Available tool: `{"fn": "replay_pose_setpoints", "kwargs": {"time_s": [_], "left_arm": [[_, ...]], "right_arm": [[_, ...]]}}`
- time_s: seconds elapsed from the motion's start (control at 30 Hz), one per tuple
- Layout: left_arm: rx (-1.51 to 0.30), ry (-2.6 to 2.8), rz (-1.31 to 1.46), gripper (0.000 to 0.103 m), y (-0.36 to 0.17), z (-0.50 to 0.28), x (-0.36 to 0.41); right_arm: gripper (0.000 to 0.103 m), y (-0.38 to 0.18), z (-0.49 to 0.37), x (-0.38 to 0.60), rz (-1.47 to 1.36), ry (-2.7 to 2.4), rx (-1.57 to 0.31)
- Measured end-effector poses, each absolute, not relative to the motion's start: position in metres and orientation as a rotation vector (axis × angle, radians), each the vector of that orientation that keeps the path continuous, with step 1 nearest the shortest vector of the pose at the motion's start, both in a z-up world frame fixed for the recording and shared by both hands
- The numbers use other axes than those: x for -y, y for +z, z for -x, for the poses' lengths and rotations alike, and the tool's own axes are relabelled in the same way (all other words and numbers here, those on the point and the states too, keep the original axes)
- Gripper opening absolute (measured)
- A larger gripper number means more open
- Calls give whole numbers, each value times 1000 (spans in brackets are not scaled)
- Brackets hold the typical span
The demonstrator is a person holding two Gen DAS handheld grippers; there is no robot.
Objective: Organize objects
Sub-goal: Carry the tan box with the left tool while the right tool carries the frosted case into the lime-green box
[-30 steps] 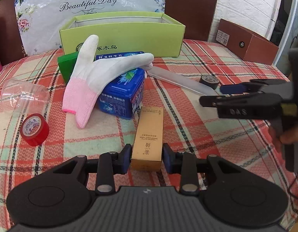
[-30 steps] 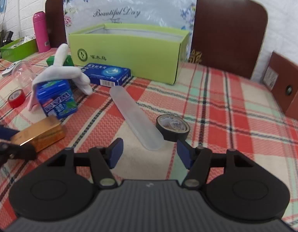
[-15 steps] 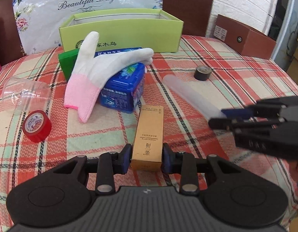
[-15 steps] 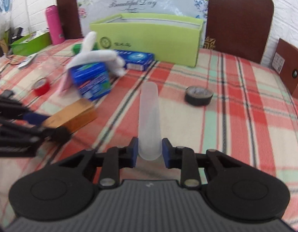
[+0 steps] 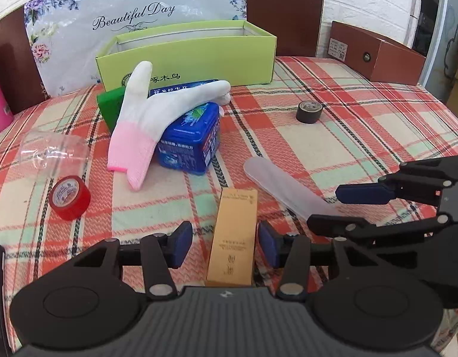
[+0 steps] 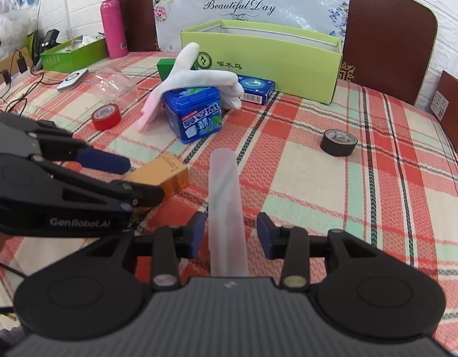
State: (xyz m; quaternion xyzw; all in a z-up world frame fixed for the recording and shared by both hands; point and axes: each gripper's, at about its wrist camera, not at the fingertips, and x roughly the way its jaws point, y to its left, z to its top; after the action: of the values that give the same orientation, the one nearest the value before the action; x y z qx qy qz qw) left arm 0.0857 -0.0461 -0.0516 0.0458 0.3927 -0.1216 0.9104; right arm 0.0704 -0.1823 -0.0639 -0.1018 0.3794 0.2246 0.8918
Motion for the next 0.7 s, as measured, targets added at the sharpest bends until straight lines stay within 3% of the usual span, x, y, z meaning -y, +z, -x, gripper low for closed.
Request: {"fn": "replay_pose_setpoints", "kwargs": {"time_s": [0.6,0.7], "left_arm": [[-846,-274,-56,39,-59,-92,45],[-846,-282,-58,39,-60,-92,45]], "right_arm": [[38,-71,-81,179,241,502,-806],[34,-74,-83,179,234,515,-809]]}}
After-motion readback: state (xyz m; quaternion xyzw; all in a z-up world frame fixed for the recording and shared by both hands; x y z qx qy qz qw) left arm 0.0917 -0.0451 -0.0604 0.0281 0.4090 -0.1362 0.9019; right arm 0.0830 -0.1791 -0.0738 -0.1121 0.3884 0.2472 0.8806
